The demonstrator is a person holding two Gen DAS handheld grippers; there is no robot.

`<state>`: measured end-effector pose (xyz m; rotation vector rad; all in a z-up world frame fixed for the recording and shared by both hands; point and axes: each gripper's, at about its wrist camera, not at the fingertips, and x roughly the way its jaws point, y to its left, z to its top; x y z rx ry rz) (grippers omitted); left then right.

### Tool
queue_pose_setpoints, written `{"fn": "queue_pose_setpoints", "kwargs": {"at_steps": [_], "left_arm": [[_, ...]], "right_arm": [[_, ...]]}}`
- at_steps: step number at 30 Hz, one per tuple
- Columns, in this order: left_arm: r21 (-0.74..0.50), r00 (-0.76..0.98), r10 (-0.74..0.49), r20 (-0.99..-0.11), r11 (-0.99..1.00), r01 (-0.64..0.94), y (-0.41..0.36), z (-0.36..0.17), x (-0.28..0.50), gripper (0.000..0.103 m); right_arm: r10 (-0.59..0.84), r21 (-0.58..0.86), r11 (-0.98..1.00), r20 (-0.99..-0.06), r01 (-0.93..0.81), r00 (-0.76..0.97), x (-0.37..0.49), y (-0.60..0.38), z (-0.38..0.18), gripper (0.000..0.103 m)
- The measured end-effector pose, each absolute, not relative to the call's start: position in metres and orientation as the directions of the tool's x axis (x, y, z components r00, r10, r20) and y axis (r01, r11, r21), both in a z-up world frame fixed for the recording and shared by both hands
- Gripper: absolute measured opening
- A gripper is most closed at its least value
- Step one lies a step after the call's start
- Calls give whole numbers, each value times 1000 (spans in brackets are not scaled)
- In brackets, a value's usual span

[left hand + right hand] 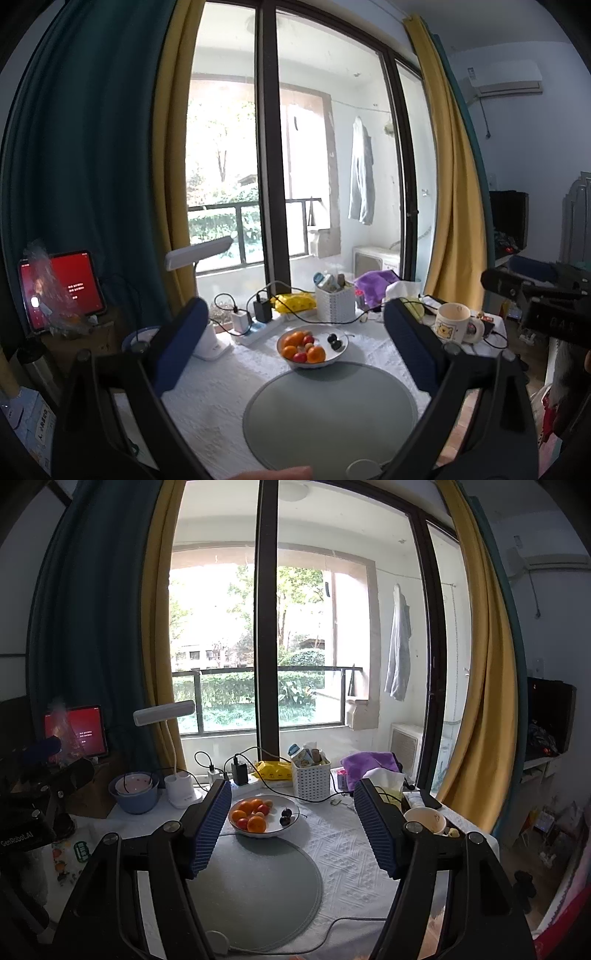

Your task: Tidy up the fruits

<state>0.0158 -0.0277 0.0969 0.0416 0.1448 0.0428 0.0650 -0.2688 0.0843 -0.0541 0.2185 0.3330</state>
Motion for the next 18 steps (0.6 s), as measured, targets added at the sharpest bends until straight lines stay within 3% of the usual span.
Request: {"fn": "queue_pose_setpoints", "kwargs": {"at_steps": [18], "left_arm": [[45,989,31,-147,999,-25,-32,98,16,97]], "right_arm": [[316,-14,945,-226,-327,922,67,-271,83,72]]}}
